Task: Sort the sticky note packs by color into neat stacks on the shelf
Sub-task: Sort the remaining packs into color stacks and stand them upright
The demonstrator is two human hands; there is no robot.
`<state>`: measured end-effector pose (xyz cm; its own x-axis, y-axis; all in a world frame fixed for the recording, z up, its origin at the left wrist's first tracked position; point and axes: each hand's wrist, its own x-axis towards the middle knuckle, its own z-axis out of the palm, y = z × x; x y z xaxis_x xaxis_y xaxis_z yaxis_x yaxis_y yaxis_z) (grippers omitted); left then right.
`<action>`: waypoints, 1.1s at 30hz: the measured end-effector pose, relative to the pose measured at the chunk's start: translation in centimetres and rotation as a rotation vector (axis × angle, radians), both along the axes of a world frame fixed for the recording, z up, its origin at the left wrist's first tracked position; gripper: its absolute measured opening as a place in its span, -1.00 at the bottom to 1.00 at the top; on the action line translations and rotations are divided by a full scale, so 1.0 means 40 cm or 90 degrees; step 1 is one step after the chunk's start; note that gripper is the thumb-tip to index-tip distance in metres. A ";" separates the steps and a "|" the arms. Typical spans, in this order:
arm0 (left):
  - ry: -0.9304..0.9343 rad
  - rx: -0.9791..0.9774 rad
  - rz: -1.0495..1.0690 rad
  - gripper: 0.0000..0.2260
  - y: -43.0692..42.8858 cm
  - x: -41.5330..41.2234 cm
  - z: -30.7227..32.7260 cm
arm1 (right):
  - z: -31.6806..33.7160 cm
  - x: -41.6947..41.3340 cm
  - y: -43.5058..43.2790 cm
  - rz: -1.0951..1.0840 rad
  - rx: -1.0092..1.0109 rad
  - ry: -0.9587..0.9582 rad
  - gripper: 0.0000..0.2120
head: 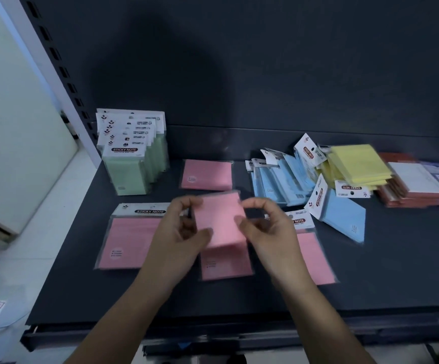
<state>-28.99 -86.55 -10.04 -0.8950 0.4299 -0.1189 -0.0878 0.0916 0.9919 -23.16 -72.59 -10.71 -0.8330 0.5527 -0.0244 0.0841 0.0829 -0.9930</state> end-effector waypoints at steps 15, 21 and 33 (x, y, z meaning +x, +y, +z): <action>0.243 -0.282 -0.054 -0.65 -0.021 0.045 -0.031 | 0.012 0.084 -0.041 0.140 0.520 -0.235 -0.67; 0.268 -0.203 0.000 -0.68 0.008 -0.029 -0.024 | 0.022 -0.004 -0.024 0.111 0.385 -0.155 -0.60; 0.091 -0.235 0.101 -0.78 0.067 -0.215 -0.029 | 0.018 -0.166 0.030 -0.006 -0.242 -0.176 -0.95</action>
<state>-37.61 -83.88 -11.21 -0.9652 0.2376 -0.1097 0.0062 0.4397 0.8981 -29.78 -71.39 -10.01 -0.7620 0.4685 -0.4471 0.3494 -0.2838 -0.8929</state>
